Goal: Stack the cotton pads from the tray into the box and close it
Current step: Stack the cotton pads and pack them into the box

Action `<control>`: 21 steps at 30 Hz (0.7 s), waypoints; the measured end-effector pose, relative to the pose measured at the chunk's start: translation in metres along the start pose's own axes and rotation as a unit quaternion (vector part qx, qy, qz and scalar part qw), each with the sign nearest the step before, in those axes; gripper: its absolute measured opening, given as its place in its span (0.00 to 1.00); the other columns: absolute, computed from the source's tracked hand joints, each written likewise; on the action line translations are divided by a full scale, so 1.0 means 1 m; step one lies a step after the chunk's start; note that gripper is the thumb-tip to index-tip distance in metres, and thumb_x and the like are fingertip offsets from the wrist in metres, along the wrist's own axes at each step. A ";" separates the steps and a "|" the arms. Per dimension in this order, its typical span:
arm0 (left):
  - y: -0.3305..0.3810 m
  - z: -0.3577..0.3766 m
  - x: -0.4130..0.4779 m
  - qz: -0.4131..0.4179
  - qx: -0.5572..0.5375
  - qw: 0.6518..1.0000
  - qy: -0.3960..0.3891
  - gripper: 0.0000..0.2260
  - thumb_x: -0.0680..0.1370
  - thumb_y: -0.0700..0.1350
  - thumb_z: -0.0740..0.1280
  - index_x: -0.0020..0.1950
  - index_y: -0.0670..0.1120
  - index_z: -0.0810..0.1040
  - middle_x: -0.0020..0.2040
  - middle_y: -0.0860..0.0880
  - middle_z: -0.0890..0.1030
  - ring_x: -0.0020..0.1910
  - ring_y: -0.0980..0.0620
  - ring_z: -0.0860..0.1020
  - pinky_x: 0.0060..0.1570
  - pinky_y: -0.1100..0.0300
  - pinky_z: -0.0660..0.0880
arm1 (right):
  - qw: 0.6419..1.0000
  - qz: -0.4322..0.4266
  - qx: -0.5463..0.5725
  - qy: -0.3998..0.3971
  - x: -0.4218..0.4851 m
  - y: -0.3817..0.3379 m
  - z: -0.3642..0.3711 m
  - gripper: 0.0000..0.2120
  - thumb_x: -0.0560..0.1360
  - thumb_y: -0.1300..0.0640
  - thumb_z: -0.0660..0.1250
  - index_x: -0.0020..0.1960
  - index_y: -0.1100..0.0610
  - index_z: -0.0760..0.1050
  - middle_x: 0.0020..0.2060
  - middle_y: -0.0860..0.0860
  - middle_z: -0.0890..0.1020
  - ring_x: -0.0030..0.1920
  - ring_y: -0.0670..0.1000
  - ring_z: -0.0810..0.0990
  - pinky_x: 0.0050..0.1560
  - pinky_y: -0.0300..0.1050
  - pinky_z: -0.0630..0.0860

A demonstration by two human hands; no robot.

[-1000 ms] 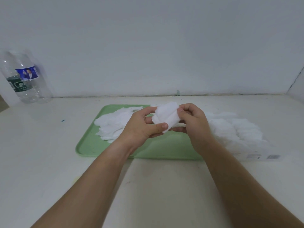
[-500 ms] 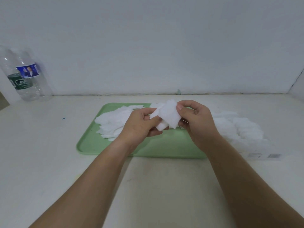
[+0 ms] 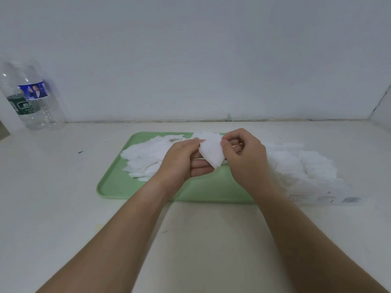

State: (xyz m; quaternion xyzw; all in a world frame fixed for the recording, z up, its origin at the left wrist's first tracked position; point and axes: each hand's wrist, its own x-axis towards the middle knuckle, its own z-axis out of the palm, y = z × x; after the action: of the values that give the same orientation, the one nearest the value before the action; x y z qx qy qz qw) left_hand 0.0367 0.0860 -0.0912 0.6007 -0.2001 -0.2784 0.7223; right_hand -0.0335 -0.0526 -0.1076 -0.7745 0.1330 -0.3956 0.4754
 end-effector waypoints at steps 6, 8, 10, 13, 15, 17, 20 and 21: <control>-0.002 -0.003 -0.004 0.035 0.065 0.997 0.005 0.08 0.80 0.44 0.70 0.55 0.42 0.84 0.50 0.44 0.87 0.50 0.47 0.86 0.43 0.58 0.82 | 0.999 -0.036 -0.030 -0.027 -0.005 -0.001 0.004 0.07 0.75 0.62 0.70 0.42 0.52 0.78 0.36 0.46 0.81 0.32 0.43 0.74 0.34 0.31 0.70; -0.004 -0.004 -0.004 0.057 0.079 0.995 0.029 0.08 0.78 0.38 0.72 0.56 0.42 0.84 0.50 0.45 0.87 0.48 0.51 0.86 0.41 0.61 0.81 | 0.999 -0.025 -0.026 -0.011 -0.005 -0.002 0.005 0.06 0.75 0.62 0.69 0.42 0.52 0.78 0.37 0.47 0.81 0.32 0.43 0.76 0.34 0.32 0.71; 0.000 -0.007 -0.004 0.068 0.075 0.993 0.063 0.11 0.77 0.37 0.72 0.59 0.43 0.82 0.51 0.46 0.86 0.46 0.54 0.85 0.41 0.62 0.81 | 1.000 0.019 0.010 0.020 -0.002 -0.003 0.004 0.07 0.77 0.61 0.68 0.43 0.52 0.78 0.37 0.50 0.82 0.31 0.46 0.78 0.35 0.39 0.75; 0.014 -0.015 0.000 0.089 0.053 0.989 0.105 0.11 0.77 0.37 0.72 0.58 0.45 0.82 0.51 0.47 0.85 0.45 0.55 0.85 0.42 0.62 0.81 | 0.987 0.115 0.101 0.044 0.011 -0.010 0.001 0.07 0.78 0.64 0.63 0.45 0.55 0.77 0.35 0.53 0.81 0.30 0.49 0.78 0.35 0.46 0.76; 0.025 -0.021 0.005 0.099 0.063 0.983 0.139 0.08 0.76 0.37 0.72 0.52 0.49 0.82 0.48 0.49 0.85 0.46 0.52 0.84 0.47 0.58 0.83 | 0.983 0.152 0.100 0.027 0.023 -0.014 -0.001 0.09 0.76 0.66 0.60 0.47 0.56 0.77 0.36 0.54 0.81 0.31 0.49 0.78 0.37 0.46 0.76; 0.034 -0.025 0.010 0.110 0.104 0.976 0.159 0.10 0.76 0.38 0.72 0.45 0.55 0.80 0.46 0.52 0.85 0.50 0.49 0.84 0.55 0.54 0.81 | 0.984 0.168 0.061 -0.008 0.035 -0.013 0.001 0.10 0.76 0.66 0.60 0.49 0.56 0.78 0.40 0.55 0.82 0.32 0.49 0.79 0.39 0.47 0.78; 0.037 -0.031 0.016 0.109 0.125 0.973 0.160 0.11 0.76 0.38 0.72 0.43 0.55 0.80 0.46 0.52 0.85 0.52 0.47 0.84 0.56 0.53 0.81 | 0.989 0.114 -0.077 -0.056 0.050 -0.007 0.007 0.11 0.76 0.64 0.61 0.48 0.52 0.80 0.40 0.46 0.81 0.38 0.46 0.80 0.42 0.39 0.76; 0.035 -0.034 0.017 0.111 0.131 0.971 0.165 0.10 0.75 0.38 0.72 0.44 0.54 0.80 0.46 0.52 0.85 0.50 0.49 0.84 0.53 0.54 0.82 | 0.986 0.081 -0.129 -0.072 0.055 -0.006 0.009 0.12 0.76 0.64 0.61 0.48 0.51 0.80 0.41 0.42 0.80 0.40 0.43 0.79 0.42 0.35 0.74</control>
State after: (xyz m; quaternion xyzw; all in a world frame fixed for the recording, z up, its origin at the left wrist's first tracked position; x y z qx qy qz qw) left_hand 0.0763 0.1047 -0.0647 0.7016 -0.1783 -0.0649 0.6869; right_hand 0.0080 -0.0756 -0.0785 -0.8425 0.2104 -0.2788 0.4102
